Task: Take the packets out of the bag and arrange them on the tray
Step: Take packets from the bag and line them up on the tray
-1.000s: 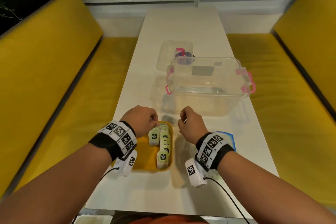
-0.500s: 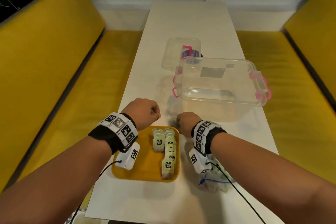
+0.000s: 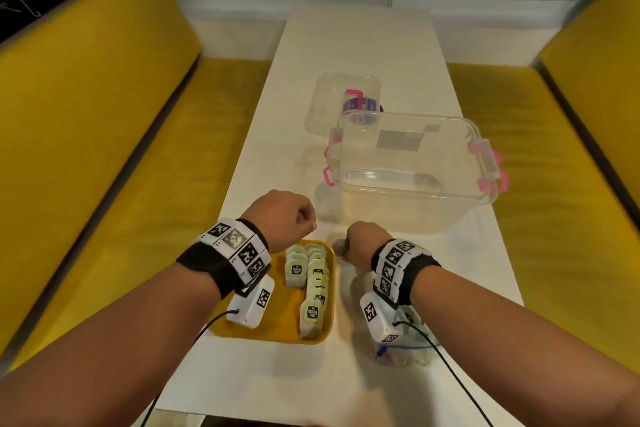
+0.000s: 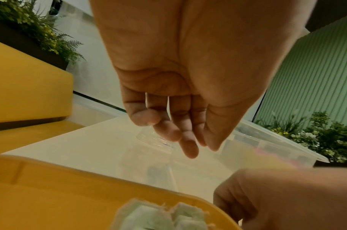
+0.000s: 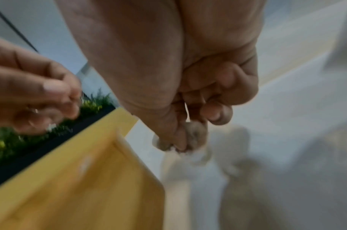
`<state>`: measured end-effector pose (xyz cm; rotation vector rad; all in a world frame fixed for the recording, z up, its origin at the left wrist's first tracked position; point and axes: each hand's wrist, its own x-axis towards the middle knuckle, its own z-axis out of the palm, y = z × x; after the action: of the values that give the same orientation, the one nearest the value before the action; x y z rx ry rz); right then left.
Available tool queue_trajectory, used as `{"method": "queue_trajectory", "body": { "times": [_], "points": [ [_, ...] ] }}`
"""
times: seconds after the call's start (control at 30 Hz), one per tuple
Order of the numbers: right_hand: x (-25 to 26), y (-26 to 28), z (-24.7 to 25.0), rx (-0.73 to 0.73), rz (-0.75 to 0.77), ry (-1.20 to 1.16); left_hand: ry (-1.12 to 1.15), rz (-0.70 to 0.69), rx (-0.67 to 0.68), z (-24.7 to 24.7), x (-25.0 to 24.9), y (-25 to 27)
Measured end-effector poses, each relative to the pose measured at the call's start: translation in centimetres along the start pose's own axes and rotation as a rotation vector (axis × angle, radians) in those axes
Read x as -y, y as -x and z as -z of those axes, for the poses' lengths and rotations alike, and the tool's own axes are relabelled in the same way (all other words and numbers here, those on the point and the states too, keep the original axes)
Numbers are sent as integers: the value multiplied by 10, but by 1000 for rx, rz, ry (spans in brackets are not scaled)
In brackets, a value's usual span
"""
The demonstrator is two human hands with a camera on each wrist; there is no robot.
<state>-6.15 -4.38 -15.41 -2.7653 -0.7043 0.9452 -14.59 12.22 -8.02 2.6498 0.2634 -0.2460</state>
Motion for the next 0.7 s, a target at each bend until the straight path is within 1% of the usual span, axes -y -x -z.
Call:
{"method": "queue_trajectory", "body": {
  "times": [0.07,0.13,0.2,0.27,0.3,0.37,0.43,0.57,0.63,0.7],
  "points": [
    [-7,11,9,-45,39,-124,32,-35,4,-3,-11,3],
    [-12,25,20,-113,91,-344,39,-95,32,-5,-24,8],
    [-14,41,33,-160,199,-513,28,-142,54,-10,-36,12],
    [-15,54,41,-183,307,-587,4,-151,45,-14,-47,16],
    [-16,60,43,-197,336,-598,-18,-143,26,-16,-51,18],
    [-17,69,45,-219,349,-642,-52,-131,-30,-18,-57,22],
    [-17,77,44,-205,330,-724,-40,-123,-86,-20,-60,26],
    [-15,92,43,-85,287,-920,-65,-131,-145,-22,-63,34],
    [-17,97,43,-69,282,-927,-56,-122,-172,-18,-62,37],
    [-21,98,42,-152,327,-797,0,-115,-199,-11,-61,40]
  ]
}}
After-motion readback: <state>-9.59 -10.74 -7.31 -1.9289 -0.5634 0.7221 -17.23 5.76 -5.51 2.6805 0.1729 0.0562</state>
